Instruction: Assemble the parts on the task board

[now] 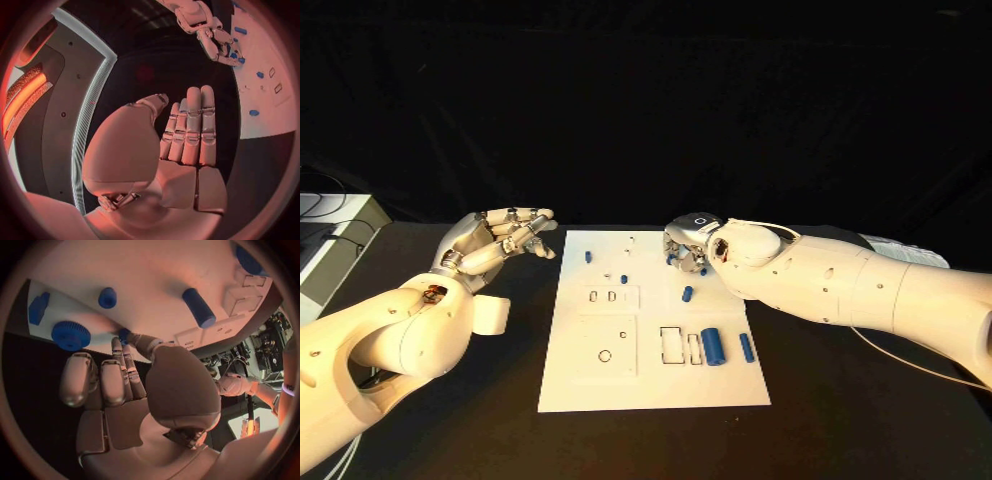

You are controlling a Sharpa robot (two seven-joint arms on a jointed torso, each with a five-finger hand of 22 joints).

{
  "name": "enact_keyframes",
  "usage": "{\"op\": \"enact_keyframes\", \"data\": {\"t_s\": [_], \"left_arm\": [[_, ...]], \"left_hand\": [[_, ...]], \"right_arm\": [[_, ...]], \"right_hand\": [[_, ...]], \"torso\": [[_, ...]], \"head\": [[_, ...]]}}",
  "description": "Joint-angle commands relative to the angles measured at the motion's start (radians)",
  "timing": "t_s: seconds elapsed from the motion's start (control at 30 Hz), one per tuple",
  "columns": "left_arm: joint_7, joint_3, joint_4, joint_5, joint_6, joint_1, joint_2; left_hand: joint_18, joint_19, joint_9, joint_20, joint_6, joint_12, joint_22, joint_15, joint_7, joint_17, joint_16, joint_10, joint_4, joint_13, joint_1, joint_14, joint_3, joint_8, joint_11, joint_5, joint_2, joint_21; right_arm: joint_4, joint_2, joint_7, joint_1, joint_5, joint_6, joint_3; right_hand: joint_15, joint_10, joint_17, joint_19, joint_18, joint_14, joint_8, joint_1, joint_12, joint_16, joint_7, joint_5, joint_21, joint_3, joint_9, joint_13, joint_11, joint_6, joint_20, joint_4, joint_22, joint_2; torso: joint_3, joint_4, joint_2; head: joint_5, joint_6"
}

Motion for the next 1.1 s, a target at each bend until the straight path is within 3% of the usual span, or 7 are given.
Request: {"op": "enact_keyframes", "data": {"t_s": [0.03, 0.23, 0.5, 0.7, 0.9, 1.1], "left_arm": [[0.003, 0.001, 0.003, -0.004, 0.017, 0.000, 0.000], [0.003, 0.001, 0.003, -0.004, 0.017, 0.000, 0.000], [0.003, 0.001, 0.000, -0.004, 0.017, 0.000, 0.001], [0.005, 0.002, -0.003, -0.004, 0.014, 0.000, -0.001], [0.007, 0.002, -0.004, -0.004, 0.013, 0.000, -0.003], [0.007, 0.002, -0.002, -0.004, 0.013, 0.000, -0.003]], "left_hand": [[0.010, -0.009, 0.001, -0.002, -0.003, -0.006, 0.002, -0.001, 0.006, 0.002, 0.004, -0.005, -0.004, 0.000, -0.007, -0.008, 0.005, -0.006, 0.000, -0.004, -0.005, 0.007], [0.010, -0.011, 0.001, -0.001, -0.004, -0.006, 0.003, -0.001, 0.007, 0.002, 0.005, -0.006, -0.005, 0.000, -0.007, -0.010, 0.005, -0.007, 0.001, -0.004, -0.005, 0.009], [0.010, -0.013, 0.001, -0.001, -0.005, -0.006, 0.004, 0.000, 0.008, 0.003, 0.005, -0.007, -0.006, 0.000, -0.007, -0.012, 0.006, -0.008, 0.002, -0.004, -0.005, 0.011], [0.010, -0.013, 0.001, -0.001, -0.005, -0.006, 0.004, 0.000, 0.008, 0.003, 0.005, -0.007, -0.006, 0.000, -0.007, -0.012, 0.006, -0.008, 0.002, -0.004, -0.005, 0.011], [0.010, -0.015, 0.001, -0.001, -0.005, -0.006, 0.006, 0.000, 0.008, 0.003, 0.005, -0.008, -0.007, 0.000, -0.006, -0.014, 0.007, -0.008, 0.002, -0.004, -0.005, 0.012], [0.010, -0.015, 0.001, -0.001, -0.005, -0.006, 0.006, 0.000, 0.008, 0.003, 0.005, -0.008, -0.007, 0.000, -0.006, -0.014, 0.007, -0.008, 0.002, -0.004, -0.005, 0.012]], "right_arm": [[-0.005, 0.003, -0.005, -0.004, -0.002, 0.022, -0.002], [-0.008, 0.006, -0.019, -0.004, -0.009, -0.010, -0.002], [0.019, 0.000, -0.048, -0.004, -0.019, -0.164, 0.000], [0.034, 0.008, -0.083, -0.004, -0.037, -0.282, 0.005], [0.026, 0.033, -0.109, -0.004, -0.056, -0.340, 0.008], [0.001, 0.064, -0.114, -0.004, -0.062, -0.356, 0.009]], "right_hand": [[0.000, 0.003, -0.002, -0.001, -0.008, 0.019, 0.006, -0.004, -0.001, 0.004, -0.003, -0.002, 0.004, 0.004, 0.001, -0.001, 0.001, 0.006, 0.002, 0.000, 0.001, 0.002], [-0.003, 0.017, -0.003, -0.002, -0.008, 0.018, 0.017, 0.013, 0.002, 0.008, -0.006, 0.016, 0.006, 0.025, 0.013, 0.000, -0.003, 0.017, 0.000, -0.011, 0.005, 0.007], [-0.010, 0.059, 0.007, 0.009, -0.014, 0.020, 0.042, 0.019, 0.006, 0.020, -0.011, 0.020, 0.032, 0.040, 0.038, 0.004, -0.012, 0.043, -0.009, -0.022, 0.043, 0.016], [-0.011, 0.061, 0.013, 0.011, -0.015, 0.021, 0.044, 0.017, 0.004, 0.023, -0.012, 0.017, 0.037, 0.040, 0.042, 0.003, -0.013, 0.043, -0.010, -0.022, 0.050, 0.014], [-0.011, 0.061, 0.015, 0.011, -0.015, 0.021, 0.045, 0.018, 0.004, 0.024, -0.013, 0.017, 0.037, 0.040, 0.043, 0.003, -0.013, 0.043, -0.010, -0.023, 0.050, 0.013], [-0.011, 0.062, 0.016, 0.011, -0.016, 0.022, 0.045, 0.018, 0.004, 0.025, -0.013, 0.017, 0.038, 0.041, 0.044, 0.003, -0.013, 0.043, -0.010, -0.024, 0.052, 0.013]], "torso": [[-0.0010, 0.0009, 0.004], [-0.0023, 0.0017, 0.004], [-0.0037, 0.0024, 0.004], [-0.0053, 0.0024, 0.006], [-0.0063, 0.0063, 0.008], [-0.0070, 0.0064, 0.010]], "head": [[-0.001, 0.002], [-0.002, 0.004], [-0.001, 0.012], [-0.001, 0.021], [-0.001, 0.025], [0.002, 0.028]]}}
